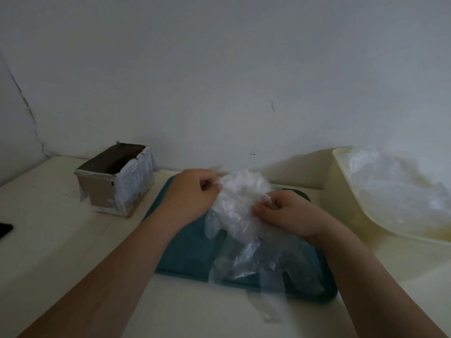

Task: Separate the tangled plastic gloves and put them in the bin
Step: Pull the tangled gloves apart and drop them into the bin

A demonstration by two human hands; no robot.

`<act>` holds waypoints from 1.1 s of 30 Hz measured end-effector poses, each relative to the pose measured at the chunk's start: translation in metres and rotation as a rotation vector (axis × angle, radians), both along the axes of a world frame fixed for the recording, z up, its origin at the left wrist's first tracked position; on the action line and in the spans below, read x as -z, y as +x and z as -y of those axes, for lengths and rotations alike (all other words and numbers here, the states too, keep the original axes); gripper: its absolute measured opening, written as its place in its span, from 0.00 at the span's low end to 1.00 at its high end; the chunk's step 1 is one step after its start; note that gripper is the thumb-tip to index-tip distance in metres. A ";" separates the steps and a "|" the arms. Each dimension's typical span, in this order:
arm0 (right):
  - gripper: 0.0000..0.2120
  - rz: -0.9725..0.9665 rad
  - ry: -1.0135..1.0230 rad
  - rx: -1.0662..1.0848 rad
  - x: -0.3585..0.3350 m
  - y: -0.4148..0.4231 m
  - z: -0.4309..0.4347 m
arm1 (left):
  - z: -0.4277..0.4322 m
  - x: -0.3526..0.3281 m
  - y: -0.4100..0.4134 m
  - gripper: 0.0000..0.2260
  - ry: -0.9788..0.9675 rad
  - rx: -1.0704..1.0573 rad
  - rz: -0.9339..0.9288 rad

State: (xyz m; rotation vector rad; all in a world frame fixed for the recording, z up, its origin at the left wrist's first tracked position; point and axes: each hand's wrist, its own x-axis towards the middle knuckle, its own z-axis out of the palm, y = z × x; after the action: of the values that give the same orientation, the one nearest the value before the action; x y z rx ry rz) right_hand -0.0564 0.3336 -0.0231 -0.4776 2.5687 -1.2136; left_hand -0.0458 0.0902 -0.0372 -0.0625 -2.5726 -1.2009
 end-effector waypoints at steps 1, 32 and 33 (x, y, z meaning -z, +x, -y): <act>0.15 -0.029 -0.017 0.005 0.000 0.001 0.001 | 0.002 -0.004 0.000 0.07 0.019 -0.029 -0.055; 0.02 -0.472 -0.074 -0.002 -0.044 0.016 -0.001 | -0.009 -0.023 0.011 0.08 0.146 0.205 -0.350; 0.02 -0.447 -0.107 -0.012 -0.041 0.014 -0.002 | -0.012 -0.025 0.013 0.09 0.202 0.196 -0.312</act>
State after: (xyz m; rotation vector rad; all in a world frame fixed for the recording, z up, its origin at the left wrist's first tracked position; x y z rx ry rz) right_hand -0.0424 0.3358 0.0174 -0.8740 2.8609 -1.3753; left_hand -0.0328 0.1023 -0.0125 -0.4305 -2.2045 -1.3899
